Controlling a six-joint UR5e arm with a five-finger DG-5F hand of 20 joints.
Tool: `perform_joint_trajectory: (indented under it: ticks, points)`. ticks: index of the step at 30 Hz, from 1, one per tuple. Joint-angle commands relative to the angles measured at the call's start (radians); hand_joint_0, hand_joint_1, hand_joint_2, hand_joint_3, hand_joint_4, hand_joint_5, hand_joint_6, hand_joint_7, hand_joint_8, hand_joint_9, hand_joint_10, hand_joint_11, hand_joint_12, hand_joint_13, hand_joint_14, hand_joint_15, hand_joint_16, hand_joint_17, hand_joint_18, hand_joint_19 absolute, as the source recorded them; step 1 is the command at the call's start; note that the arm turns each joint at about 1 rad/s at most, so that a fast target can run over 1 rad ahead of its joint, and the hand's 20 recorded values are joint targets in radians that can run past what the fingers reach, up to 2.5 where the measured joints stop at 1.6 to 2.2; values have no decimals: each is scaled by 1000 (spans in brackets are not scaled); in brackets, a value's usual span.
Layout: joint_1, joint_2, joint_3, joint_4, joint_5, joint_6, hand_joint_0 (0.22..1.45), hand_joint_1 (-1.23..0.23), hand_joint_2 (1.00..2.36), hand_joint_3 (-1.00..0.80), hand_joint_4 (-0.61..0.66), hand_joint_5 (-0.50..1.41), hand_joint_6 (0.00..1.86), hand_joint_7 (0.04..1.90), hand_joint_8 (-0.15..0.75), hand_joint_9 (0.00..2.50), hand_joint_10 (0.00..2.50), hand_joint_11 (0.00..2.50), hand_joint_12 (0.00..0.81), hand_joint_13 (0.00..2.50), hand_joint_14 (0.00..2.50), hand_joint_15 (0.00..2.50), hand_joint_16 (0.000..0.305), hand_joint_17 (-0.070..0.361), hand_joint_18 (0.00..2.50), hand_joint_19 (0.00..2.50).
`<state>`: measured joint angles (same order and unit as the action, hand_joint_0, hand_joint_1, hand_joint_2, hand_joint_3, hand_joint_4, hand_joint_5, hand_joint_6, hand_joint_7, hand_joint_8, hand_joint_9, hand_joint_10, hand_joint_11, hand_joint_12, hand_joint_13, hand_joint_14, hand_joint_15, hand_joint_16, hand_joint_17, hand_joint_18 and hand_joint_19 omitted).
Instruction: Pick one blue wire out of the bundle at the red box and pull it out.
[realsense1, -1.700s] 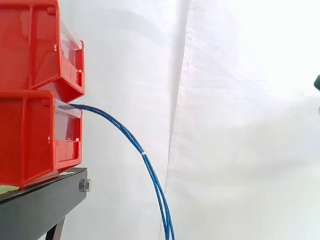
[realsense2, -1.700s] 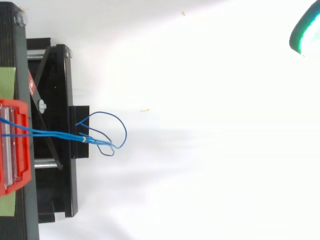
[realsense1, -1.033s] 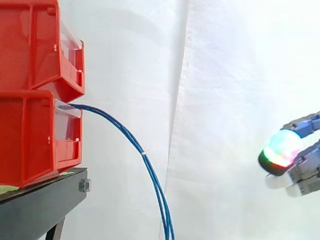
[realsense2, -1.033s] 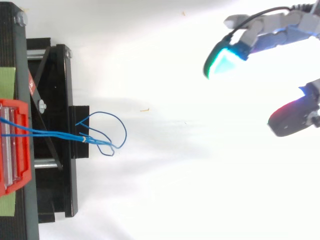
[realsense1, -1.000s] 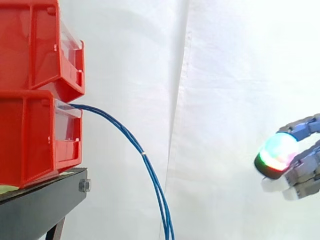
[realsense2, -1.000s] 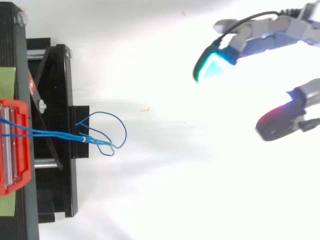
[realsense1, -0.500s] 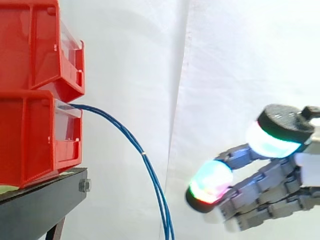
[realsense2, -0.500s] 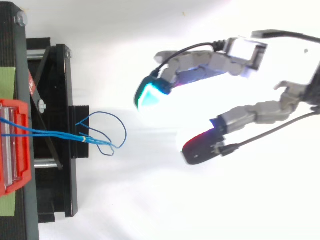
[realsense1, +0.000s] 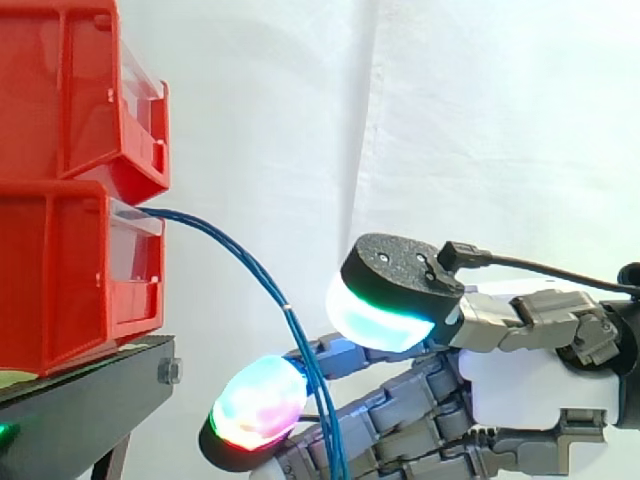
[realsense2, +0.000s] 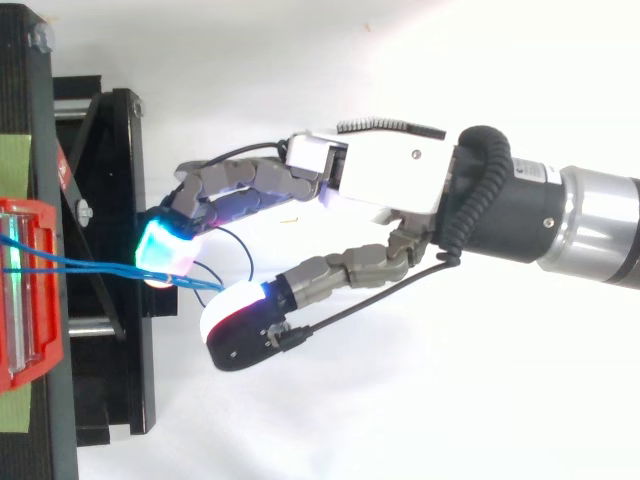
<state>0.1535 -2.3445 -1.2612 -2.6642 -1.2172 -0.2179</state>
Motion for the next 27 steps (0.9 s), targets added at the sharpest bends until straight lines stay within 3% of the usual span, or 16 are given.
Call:
perform_joint_trajectory:
  ticks: [1,8,10,14,19,27]
  points:
    - [6,-15,5,41,4,-6,547,-626,1000,-488,286,-122,503,925,261,596,7,159,358,203,4,113,63,141,49,305]
    - [12,-21,9,64,4,-6,572,-648,1006,-407,255,-100,501,1174,262,607,9,209,353,213,5,122,62,138,64,302]
    - [14,-21,29,56,5,-3,580,-650,1008,-382,249,-99,506,1202,262,611,9,222,351,218,5,131,61,138,70,317]
    - [14,-21,51,37,2,2,587,-654,1010,-363,246,-108,550,1127,257,609,11,228,351,225,5,132,60,135,75,314]
    - [11,-21,79,-13,1,6,578,-647,1007,-395,270,-103,500,1175,258,613,9,231,354,226,5,132,60,135,77,326]
    - [-3,-21,79,-20,-5,14,570,-637,1007,-403,368,-115,503,985,261,646,9,218,358,236,6,135,60,136,87,324]
